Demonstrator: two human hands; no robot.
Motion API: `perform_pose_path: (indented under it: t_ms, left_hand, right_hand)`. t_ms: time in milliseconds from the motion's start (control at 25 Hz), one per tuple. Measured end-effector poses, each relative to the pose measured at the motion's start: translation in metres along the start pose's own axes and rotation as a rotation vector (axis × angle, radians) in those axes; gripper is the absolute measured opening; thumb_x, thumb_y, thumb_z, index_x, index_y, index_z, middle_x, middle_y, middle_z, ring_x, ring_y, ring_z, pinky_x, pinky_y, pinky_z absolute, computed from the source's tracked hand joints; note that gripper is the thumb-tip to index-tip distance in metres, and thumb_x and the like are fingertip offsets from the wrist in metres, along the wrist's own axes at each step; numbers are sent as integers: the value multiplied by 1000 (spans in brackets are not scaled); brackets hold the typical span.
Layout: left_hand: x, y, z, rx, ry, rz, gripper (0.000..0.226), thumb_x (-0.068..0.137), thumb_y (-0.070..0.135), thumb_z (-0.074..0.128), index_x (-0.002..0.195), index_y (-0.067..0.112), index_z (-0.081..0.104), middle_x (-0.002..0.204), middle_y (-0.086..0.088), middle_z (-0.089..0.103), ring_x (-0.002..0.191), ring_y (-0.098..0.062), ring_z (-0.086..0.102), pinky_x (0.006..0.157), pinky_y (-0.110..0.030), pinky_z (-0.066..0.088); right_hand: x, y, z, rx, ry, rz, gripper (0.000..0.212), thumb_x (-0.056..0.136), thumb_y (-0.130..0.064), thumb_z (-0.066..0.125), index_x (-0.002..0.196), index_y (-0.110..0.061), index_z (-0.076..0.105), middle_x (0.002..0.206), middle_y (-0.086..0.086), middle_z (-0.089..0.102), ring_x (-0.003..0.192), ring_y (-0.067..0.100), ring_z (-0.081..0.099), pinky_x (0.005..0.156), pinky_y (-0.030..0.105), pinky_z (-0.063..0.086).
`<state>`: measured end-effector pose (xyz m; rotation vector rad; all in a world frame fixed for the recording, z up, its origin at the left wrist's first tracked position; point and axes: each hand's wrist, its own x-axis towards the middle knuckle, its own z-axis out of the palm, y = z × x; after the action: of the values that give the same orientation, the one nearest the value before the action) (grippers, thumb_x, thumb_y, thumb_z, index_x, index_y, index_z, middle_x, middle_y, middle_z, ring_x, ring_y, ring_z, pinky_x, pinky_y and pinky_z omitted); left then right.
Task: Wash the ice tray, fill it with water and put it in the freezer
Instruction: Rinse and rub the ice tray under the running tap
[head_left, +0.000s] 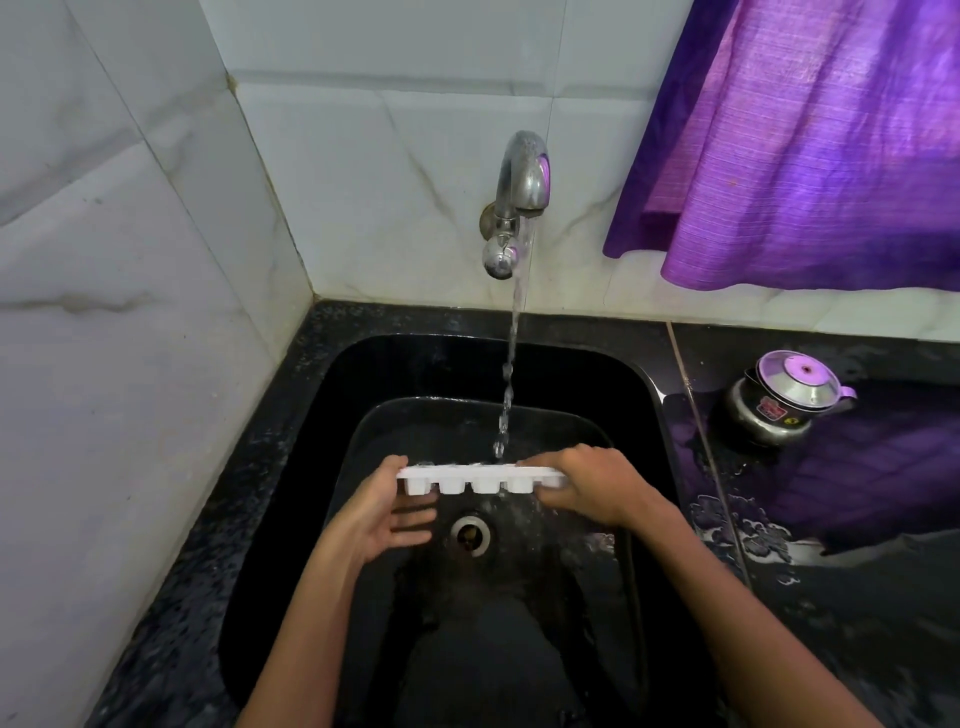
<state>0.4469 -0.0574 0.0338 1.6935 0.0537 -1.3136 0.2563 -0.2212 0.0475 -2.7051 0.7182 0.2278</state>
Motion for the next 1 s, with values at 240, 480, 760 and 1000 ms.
perform_pose_path:
  t_ms: [240, 480, 760, 1000]
  left_hand:
    - [9, 11, 2, 391, 110, 66, 62, 94, 56, 31, 135, 12, 46, 129, -9, 53, 107, -25, 52, 89, -39, 44]
    - [19, 7, -14, 190, -217, 433, 52, 78, 71, 40, 104, 36, 69, 112, 7, 71, 108, -10, 64, 94, -30, 45]
    - [26, 1, -9, 89, -59, 622, 28, 94, 41, 43, 94, 29, 68, 92, 7, 75, 88, -17, 70, 66, -28, 56]
    - [30, -3, -6, 55, 97, 604, 32, 101, 27, 40, 88, 22, 69, 92, -2, 74, 89, -24, 69, 75, -39, 55]
  right_hand:
    - [17, 12, -21, 85, -81, 14, 5, 76, -36, 62, 79, -33, 61, 72, -12, 59, 74, 11, 58, 60, 27, 33]
    - [22, 25, -37, 484, -151, 22, 21, 76, -16, 68, 58, -22, 58, 62, -8, 58, 56, 7, 55, 56, 27, 43]
    - [34, 41, -57, 645, -123, -15, 8, 74, -21, 80, 72, -22, 72, 68, -11, 72, 64, 1, 67, 59, 12, 50]
    - [34, 57, -42, 823, 16, 93, 24, 72, -23, 80, 93, -14, 74, 89, 1, 75, 84, 9, 71, 76, 17, 53]
